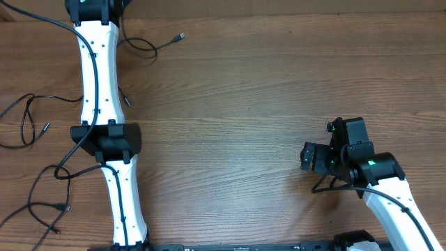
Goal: Untangle cables
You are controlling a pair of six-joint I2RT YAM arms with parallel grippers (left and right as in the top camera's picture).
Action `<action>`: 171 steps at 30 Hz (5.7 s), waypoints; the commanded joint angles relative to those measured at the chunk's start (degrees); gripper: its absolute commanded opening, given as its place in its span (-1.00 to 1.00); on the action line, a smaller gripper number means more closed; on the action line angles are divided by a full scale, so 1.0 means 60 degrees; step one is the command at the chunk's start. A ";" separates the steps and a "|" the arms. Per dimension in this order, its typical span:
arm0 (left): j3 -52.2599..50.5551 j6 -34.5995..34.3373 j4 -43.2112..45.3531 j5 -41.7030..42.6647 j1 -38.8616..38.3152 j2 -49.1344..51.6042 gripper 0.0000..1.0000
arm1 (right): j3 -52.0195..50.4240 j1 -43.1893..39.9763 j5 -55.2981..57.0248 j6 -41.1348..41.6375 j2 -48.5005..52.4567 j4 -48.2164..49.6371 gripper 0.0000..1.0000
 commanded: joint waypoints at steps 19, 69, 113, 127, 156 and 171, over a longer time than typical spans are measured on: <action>0.0044 0.2554 -0.4415 0.4411 -0.0259 -0.0015 1.00 | 0.0066 -0.0036 -0.0291 -0.0029 -0.0058 0.0634 1.00; -0.1453 0.3949 -0.4415 0.4925 -0.2441 -0.0015 0.99 | 0.0066 -0.0036 -0.1060 0.0036 -0.0058 0.1490 1.00; -0.7868 0.4386 0.1632 0.4958 -0.2874 -0.3832 0.99 | 0.0066 -0.0036 -0.1060 0.0036 -0.0058 0.1490 1.00; -1.5733 0.4411 0.7544 0.5031 -0.2881 -0.8513 0.99 | 0.0066 -0.0036 -0.1060 0.0036 -0.0058 0.1490 1.00; -2.0229 0.5238 0.9471 0.4870 -0.2871 -1.6506 0.99 | 0.0066 -0.0036 -0.1060 0.0036 -0.0058 0.1490 1.00; -2.2986 0.5195 1.2743 0.4707 -0.2874 -1.7187 0.99 | 0.0066 -0.0036 -0.1060 0.0036 -0.0058 0.1490 1.00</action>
